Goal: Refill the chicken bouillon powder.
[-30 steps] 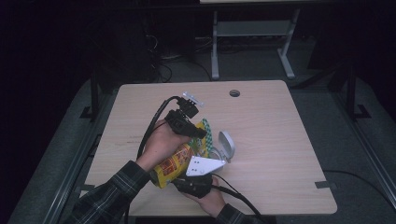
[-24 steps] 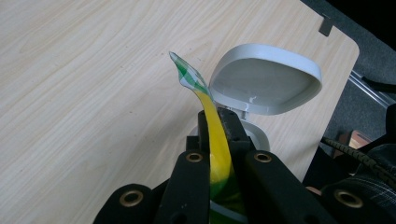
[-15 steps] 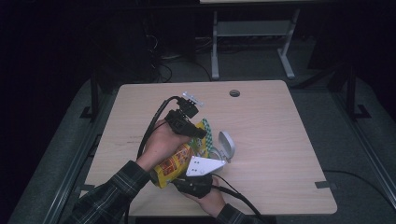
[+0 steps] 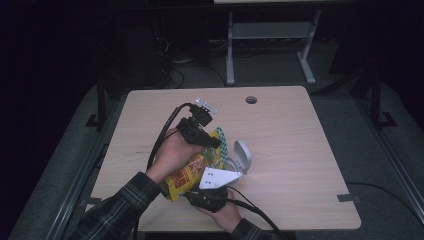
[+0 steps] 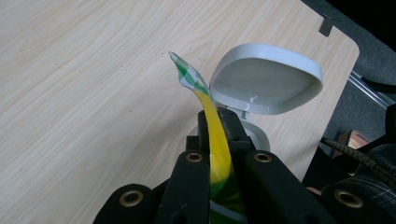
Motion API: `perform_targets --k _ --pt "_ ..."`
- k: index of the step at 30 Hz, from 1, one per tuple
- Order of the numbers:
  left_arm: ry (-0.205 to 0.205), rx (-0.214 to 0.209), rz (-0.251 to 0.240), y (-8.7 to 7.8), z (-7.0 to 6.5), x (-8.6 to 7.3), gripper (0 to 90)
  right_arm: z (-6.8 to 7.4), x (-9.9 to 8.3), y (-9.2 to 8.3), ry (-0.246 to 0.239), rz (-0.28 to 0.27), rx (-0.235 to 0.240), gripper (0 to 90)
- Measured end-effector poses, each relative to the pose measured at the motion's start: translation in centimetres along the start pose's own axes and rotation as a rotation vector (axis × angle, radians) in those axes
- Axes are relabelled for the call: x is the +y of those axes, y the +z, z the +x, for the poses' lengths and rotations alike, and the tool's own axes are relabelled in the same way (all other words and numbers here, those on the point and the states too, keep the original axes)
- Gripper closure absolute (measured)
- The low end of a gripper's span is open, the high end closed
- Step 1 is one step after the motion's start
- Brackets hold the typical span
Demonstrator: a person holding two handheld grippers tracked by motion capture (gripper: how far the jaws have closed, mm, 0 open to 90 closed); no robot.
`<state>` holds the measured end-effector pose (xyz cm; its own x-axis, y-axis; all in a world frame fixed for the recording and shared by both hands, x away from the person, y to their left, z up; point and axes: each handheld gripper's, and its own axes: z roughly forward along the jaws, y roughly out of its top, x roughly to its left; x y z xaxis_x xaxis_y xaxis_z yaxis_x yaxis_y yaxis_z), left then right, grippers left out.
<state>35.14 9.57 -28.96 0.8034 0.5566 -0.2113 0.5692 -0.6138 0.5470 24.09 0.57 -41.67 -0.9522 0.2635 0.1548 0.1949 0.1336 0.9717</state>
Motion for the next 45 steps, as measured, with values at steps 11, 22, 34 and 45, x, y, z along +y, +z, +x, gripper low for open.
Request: perform_targets --k 11,22,34,45 --pt "0.007 0.005 0.004 -0.04 -0.05 0.05 90.0 0.01 0.02 -0.02 -0.001 -0.002 0.001 90.0" --pt "0.01 0.012 0.012 -0.06 -0.14 0.13 90.0 0.04 0.05 -0.02 0.002 -0.007 0.0 90.0" --pt "-0.002 0.016 0.012 0.02 -0.16 0.24 90.0 0.13 0.14 -0.05 0.004 -0.009 -0.001 90.0" --pt "0.008 0.018 0.026 -0.04 -0.07 0.3 90.0 0.2 0.2 -0.02 0.002 -0.013 -0.001 90.0"
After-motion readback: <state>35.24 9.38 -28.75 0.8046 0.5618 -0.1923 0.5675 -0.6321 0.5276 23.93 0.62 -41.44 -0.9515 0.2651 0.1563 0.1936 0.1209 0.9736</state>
